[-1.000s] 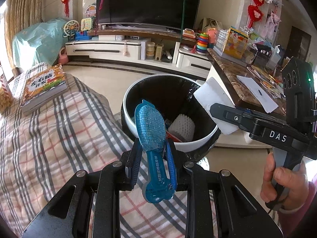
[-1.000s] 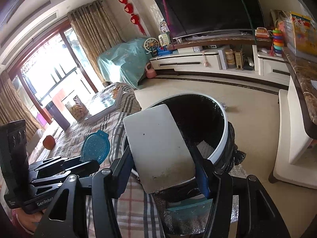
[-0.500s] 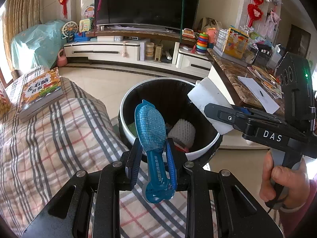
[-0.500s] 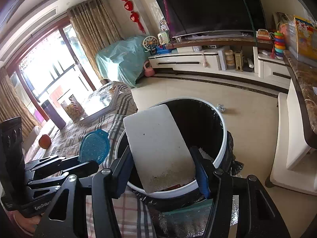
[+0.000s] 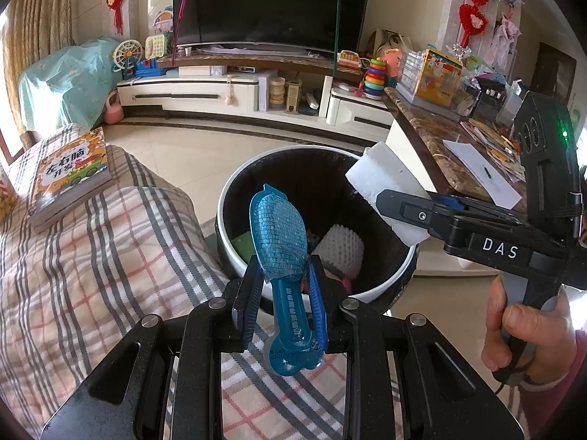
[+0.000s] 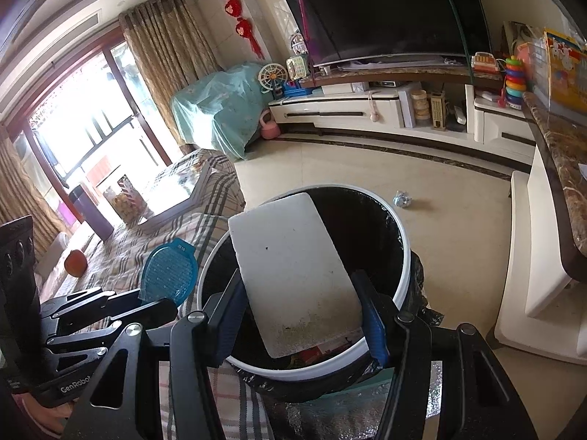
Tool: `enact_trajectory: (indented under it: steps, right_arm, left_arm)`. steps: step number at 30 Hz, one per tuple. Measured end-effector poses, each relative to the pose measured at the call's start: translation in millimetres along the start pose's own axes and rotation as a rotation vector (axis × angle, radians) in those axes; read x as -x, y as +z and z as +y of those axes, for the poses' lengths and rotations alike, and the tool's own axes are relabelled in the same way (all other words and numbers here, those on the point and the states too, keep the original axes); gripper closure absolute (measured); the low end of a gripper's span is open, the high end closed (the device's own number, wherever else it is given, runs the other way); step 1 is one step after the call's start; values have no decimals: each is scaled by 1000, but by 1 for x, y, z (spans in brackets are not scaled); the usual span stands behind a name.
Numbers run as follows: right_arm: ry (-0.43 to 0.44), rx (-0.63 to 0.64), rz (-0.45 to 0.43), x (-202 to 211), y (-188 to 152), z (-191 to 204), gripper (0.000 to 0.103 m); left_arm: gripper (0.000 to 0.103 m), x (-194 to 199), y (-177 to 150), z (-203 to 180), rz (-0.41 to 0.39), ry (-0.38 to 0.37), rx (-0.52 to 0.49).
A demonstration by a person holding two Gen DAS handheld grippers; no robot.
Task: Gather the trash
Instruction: 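Lower the blue toy and foam block into the bin and hold them there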
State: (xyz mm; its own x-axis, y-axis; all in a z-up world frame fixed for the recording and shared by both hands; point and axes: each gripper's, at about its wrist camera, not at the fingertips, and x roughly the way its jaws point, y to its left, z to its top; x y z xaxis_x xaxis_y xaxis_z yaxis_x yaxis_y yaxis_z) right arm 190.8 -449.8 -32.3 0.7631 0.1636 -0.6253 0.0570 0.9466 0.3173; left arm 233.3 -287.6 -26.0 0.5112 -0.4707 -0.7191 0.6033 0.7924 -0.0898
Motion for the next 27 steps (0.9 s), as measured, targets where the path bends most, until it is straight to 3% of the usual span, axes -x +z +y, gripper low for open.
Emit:
enact_trajectory:
  steps: [27]
  right_arm:
    - [-16, -12, 11, -12, 13, -12, 43]
  left_arm:
    - [80, -21, 14, -6, 19, 13, -13]
